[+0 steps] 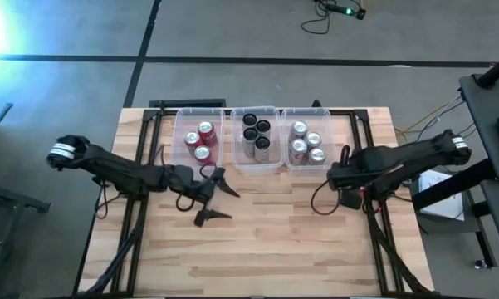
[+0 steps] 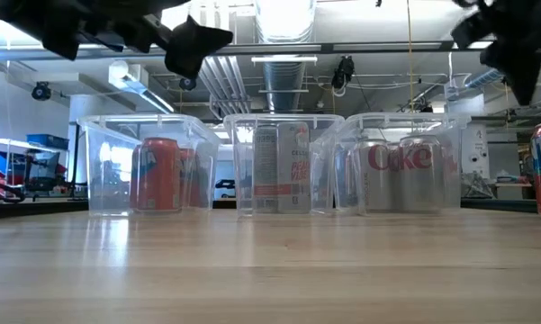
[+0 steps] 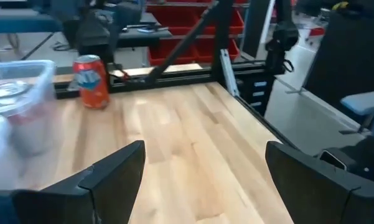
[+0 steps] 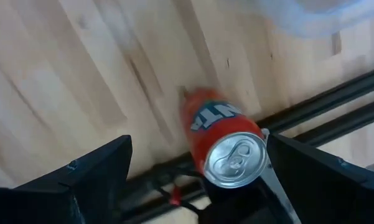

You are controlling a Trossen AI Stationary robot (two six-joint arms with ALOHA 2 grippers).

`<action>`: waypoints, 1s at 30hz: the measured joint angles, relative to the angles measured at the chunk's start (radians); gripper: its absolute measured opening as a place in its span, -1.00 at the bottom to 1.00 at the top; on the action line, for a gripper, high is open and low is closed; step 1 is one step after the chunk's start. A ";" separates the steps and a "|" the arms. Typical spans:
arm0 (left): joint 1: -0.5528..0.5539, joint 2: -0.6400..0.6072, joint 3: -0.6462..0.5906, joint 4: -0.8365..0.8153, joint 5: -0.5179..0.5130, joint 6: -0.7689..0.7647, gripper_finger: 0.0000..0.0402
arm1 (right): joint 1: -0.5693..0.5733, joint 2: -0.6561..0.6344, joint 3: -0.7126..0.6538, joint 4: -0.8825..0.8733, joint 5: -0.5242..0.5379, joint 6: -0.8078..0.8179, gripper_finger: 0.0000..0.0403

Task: Sort soda cans
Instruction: Put the red soda can into the left transparent bin

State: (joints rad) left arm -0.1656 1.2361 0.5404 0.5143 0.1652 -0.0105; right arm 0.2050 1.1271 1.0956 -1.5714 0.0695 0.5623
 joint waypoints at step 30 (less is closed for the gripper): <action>-0.089 0.075 0.000 0.107 -0.158 -0.049 0.58 | -0.210 -0.016 -0.165 0.003 -0.067 -0.115 0.83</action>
State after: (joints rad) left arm -0.2546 1.3109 0.5407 0.6212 0.0071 -0.0592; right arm -0.0049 1.1113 0.9302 -1.5689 0.0025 0.4472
